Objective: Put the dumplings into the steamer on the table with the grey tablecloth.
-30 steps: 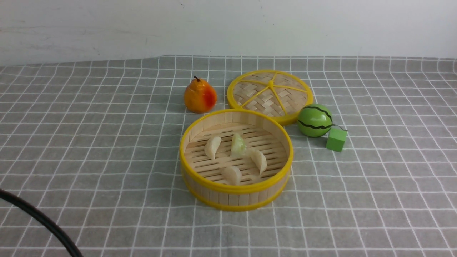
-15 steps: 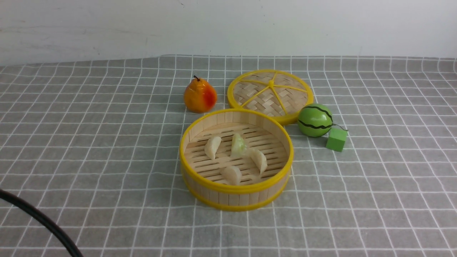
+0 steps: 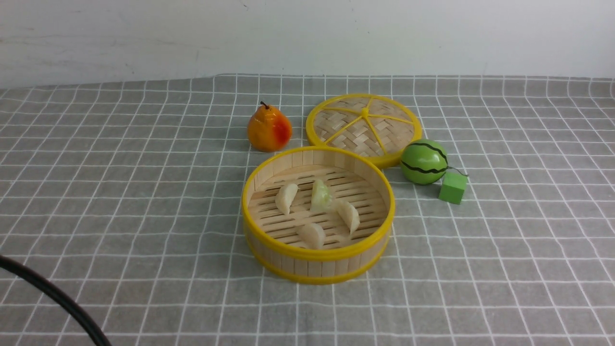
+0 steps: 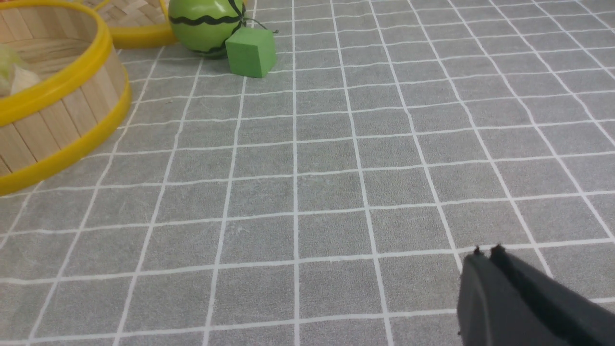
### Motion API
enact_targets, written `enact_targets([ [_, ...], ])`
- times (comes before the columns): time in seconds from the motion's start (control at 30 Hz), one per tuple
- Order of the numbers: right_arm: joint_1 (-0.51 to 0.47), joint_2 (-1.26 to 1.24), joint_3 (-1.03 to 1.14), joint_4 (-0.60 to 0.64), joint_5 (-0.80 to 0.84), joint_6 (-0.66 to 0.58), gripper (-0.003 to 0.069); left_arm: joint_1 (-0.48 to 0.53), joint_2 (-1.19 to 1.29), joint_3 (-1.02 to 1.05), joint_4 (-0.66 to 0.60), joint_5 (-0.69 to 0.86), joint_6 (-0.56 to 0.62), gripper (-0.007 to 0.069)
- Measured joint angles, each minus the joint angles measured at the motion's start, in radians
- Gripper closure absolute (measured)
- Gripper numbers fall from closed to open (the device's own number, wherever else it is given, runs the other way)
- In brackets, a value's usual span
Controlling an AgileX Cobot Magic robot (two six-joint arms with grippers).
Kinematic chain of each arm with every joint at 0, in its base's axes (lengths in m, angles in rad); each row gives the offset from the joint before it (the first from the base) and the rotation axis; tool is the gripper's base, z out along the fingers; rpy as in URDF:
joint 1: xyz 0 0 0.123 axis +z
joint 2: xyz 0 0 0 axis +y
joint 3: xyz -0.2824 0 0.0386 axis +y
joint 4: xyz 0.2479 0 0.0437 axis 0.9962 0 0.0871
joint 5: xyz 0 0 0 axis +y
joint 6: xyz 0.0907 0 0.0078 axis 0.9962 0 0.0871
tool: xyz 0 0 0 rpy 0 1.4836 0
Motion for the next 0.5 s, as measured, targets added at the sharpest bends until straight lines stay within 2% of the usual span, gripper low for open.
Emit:
enact_targets([
  [0.33,0.0,0.0,0.0,0.0,0.0,0.0,0.0664,0.0,-0.034,0.046,0.022,-0.039,0.0,0.045],
  [0.43,0.0,0.0,0.0,0.0,0.0,0.0,0.0662,0.0,-0.109,0.108,0.08,-0.158,-0.042,0.0471],
  [0.5,0.0,0.0,0.0,0.0,0.0,0.0,0.066,0.001,-0.186,0.178,0.15,-0.305,-0.111,0.0525],
])
